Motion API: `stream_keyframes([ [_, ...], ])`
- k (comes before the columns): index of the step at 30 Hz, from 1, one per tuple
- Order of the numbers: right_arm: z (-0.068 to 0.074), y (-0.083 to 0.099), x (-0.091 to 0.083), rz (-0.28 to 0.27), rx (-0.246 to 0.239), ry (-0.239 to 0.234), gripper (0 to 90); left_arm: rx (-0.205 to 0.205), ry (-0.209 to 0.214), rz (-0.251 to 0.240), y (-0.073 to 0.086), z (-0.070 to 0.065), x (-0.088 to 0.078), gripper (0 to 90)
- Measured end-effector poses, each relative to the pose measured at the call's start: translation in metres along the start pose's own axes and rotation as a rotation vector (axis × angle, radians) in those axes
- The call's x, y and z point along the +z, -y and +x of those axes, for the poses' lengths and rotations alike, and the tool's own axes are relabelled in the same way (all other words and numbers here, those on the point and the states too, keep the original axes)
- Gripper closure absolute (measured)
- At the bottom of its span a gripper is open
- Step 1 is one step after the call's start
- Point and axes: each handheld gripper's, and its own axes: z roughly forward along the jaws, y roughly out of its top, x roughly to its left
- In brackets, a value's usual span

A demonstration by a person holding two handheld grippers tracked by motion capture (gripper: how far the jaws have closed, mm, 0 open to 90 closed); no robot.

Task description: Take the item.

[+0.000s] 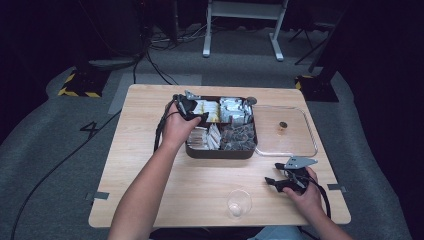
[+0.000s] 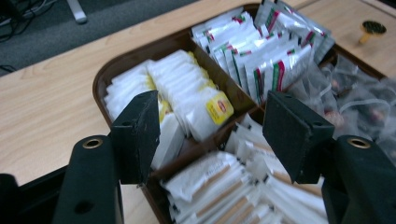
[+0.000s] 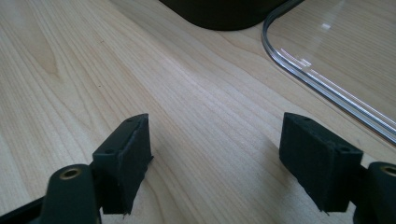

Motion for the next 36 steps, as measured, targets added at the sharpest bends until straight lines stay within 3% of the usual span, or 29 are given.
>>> stream_keyframes([
  [2,0.0,0.0,0.0,0.0,0.0,0.0,25.3,0.008,-0.004,-0.007,-0.003,0.001,0.004,35.9],
  [4,0.0,0.0,0.0,0.0,0.0,0.0,25.3,0.073,-0.03,0.014,-0.007,0.003,0.013,35.7],
  [5,0.0,0.0,0.0,0.0,0.0,0.0,25.3,0.073,-0.03,0.014,-0.007,0.003,0.013,36.5],
  [8,0.0,0.0,0.0,0.0,0.0,0.0,25.3,0.027,0.005,0.004,-0.013,0.009,0.027,39.8],
  [11,0.0,0.0,0.0,0.0,0.0,0.001,25.3,0.024,0.002,0.01,-0.016,0.01,0.033,40.6],
  [16,0.0,0.0,0.0,0.0,0.001,0.001,25.3,0.014,0.012,0.079,-0.021,0.008,0.058,44.2],
  [18,0.0,0.0,0.0,0.0,0.002,0.001,25.3,-0.011,0.025,0.104,-0.021,0.006,0.065,46.4],
  [24,0.0,0.0,0.0,0.0,0.002,0.001,25.4,-0.031,0.061,0.147,-0.017,0.004,0.083,54.3],
  [27,0.0,0.0,0.0,0.0,0.002,0.001,25.4,-0.044,0.079,0.168,-0.017,0.006,0.089,57.7],
  [36,0.0,0.0,0.0,0.0,0.001,0.002,25.4,-0.048,0.063,0.221,-0.015,0.008,0.098,59.9],
])
